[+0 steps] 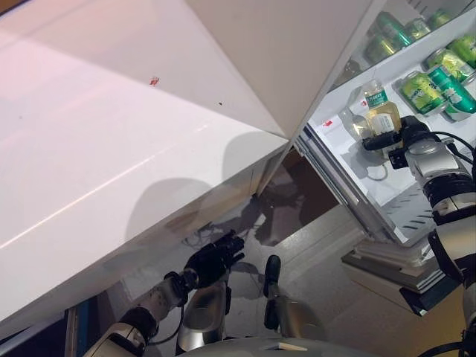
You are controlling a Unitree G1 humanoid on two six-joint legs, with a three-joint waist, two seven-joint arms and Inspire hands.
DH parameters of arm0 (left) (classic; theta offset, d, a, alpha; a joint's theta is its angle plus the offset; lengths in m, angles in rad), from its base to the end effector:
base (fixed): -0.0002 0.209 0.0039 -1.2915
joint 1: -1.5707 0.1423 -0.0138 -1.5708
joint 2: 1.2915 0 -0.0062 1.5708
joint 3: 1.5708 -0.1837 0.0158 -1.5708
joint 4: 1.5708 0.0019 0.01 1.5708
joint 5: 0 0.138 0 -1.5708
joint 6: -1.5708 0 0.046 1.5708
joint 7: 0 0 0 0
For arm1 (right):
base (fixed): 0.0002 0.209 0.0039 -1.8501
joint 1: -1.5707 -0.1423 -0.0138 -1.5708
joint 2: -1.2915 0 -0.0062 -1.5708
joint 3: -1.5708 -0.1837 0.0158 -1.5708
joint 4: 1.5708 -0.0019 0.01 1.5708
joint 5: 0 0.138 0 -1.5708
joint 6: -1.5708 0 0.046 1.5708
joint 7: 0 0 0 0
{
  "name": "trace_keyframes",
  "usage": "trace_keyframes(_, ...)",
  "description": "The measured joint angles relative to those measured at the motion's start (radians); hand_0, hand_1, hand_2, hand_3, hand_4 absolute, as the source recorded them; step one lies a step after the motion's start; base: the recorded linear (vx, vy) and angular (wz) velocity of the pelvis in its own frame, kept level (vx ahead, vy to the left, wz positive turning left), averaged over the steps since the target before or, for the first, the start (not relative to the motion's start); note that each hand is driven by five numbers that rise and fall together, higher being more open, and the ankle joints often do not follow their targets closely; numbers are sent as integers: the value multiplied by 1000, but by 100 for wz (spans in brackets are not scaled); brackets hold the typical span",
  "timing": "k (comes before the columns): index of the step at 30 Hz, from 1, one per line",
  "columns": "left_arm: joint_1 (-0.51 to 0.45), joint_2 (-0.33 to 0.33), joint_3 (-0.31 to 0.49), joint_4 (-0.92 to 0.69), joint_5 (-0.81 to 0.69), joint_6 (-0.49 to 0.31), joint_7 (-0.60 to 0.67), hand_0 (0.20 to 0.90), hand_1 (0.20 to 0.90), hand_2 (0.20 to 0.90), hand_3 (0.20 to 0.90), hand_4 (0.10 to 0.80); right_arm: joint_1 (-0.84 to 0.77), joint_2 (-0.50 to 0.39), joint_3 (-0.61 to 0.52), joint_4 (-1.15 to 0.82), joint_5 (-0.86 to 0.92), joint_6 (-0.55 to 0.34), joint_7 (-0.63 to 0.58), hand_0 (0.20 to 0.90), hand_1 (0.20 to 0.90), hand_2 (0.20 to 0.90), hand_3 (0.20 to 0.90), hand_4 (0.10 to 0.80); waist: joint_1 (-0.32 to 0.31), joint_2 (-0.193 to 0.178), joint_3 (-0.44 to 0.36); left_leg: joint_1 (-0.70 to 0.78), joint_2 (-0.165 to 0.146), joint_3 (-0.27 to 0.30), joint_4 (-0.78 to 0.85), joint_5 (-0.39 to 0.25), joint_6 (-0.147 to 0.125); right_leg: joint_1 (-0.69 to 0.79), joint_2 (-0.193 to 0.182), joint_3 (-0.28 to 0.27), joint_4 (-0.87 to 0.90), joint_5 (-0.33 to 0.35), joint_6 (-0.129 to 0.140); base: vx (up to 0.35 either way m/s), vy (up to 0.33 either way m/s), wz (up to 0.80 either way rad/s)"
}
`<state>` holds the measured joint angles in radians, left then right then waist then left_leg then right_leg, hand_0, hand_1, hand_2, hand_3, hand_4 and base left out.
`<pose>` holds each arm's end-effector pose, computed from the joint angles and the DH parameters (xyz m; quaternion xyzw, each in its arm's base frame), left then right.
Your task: Put drinks into fridge and close the fridge
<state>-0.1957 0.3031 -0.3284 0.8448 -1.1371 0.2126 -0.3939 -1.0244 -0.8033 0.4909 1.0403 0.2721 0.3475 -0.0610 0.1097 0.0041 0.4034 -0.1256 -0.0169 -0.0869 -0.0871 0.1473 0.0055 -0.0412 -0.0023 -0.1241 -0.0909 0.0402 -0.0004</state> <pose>0.1864 0.1916 -0.0639 -0.3909 0.3515 -0.0978 0.8451 0.3310 -0.3069 0.1810 -0.3156 0.1933 -0.1946 0.9084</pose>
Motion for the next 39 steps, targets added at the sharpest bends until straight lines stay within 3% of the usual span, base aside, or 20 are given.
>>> trace_keyframes(4,-27,9,59,50,1,-10,34,900,900,900,900,800,-6,0,-2,20,-18,1,38,300,300,300,200,100,1,-2,1,-1,-1,0,0,3,-1,-1,0,0,0,0,0,0,-8,0)
trace_keyframes(11,-16,38,92,126,21,-18,43,900,900,900,900,800,-60,-1,-3,51,-82,23,124,300,300,300,200,100,-2,-12,30,-9,1,-2,0,11,-3,-7,0,-2,0,0,0,0,-2,1)
trace_keyframes(13,-12,38,92,126,22,-18,42,900,900,900,900,800,-71,-1,-3,67,-97,28,140,495,495,495,428,328,0,-14,33,-9,0,-3,0,12,-3,-7,-1,-4,0,0,0,14,-23,5)
trace_keyframes(15,-11,38,91,125,27,-18,37,900,900,900,900,800,-77,-2,-7,83,-109,33,157,900,900,900,900,800,4,-14,33,-9,-1,-5,0,12,-3,-5,-1,-8,0,0,0,19,-24,5)
trace_keyframes(39,-20,39,93,124,58,-17,34,900,900,900,900,800,-85,-8,-53,100,-113,57,200,900,900,900,900,800,2,-14,33,-7,1,-20,0,24,-7,3,0,-24,0,3,-3,4,-3,1)
